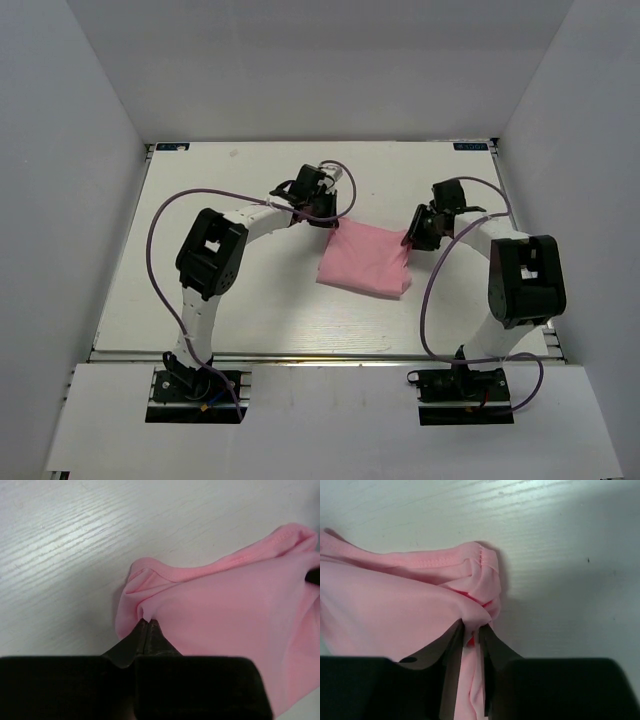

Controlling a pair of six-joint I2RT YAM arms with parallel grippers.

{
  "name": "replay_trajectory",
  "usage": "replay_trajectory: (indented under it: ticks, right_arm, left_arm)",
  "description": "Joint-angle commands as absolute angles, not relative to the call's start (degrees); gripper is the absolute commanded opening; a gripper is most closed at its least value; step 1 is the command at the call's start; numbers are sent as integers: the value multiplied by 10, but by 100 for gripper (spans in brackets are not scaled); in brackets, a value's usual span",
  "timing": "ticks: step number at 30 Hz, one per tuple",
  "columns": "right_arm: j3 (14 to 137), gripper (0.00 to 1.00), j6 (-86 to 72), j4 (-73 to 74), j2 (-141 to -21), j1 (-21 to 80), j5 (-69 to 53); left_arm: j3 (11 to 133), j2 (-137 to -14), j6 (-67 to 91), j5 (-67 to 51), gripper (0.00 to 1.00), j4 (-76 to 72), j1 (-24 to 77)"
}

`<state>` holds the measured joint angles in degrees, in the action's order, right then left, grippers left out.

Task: Fold and stack the t-shirts
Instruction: Smooth out wrinkles on the folded tshirt

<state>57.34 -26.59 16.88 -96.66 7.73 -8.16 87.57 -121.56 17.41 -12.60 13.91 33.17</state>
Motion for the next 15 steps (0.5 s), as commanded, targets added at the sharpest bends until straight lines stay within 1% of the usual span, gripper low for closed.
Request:
replay_trajectory:
  ticks: [1, 2, 3, 4, 9, 10, 13, 15]
  right_arm:
    - [607, 20, -269, 119, -979, 75, -102]
    - [609, 7, -270, 112, -979, 76, -112]
    - [607, 2, -268, 110, -971, 76, -117]
    - [605, 0, -267, 108, -968, 76, -120]
    - [586, 0, -261, 119, -892, 78, -116]
    - [578, 0, -261, 117, -861, 78, -114]
    - [566, 0, -258, 117, -835, 76, -103]
    - [570, 0, -254, 115, -837, 76, -99]
  left_arm:
    - [896, -1206, 171, -135, 0, 118, 337]
    - [896, -1201, 171, -144, 0, 113, 337]
    - [884, -1201, 171, -144, 0, 107, 337]
    - [876, -1188, 165, -151, 0, 95, 337]
    - [781, -1097, 165, -156, 0, 30, 337]
    - [767, -1062, 165, -150, 0, 20, 337]
    - [728, -1011, 165, -139, 0, -5, 337]
    - [716, -1004, 165, -123, 0, -11, 337]
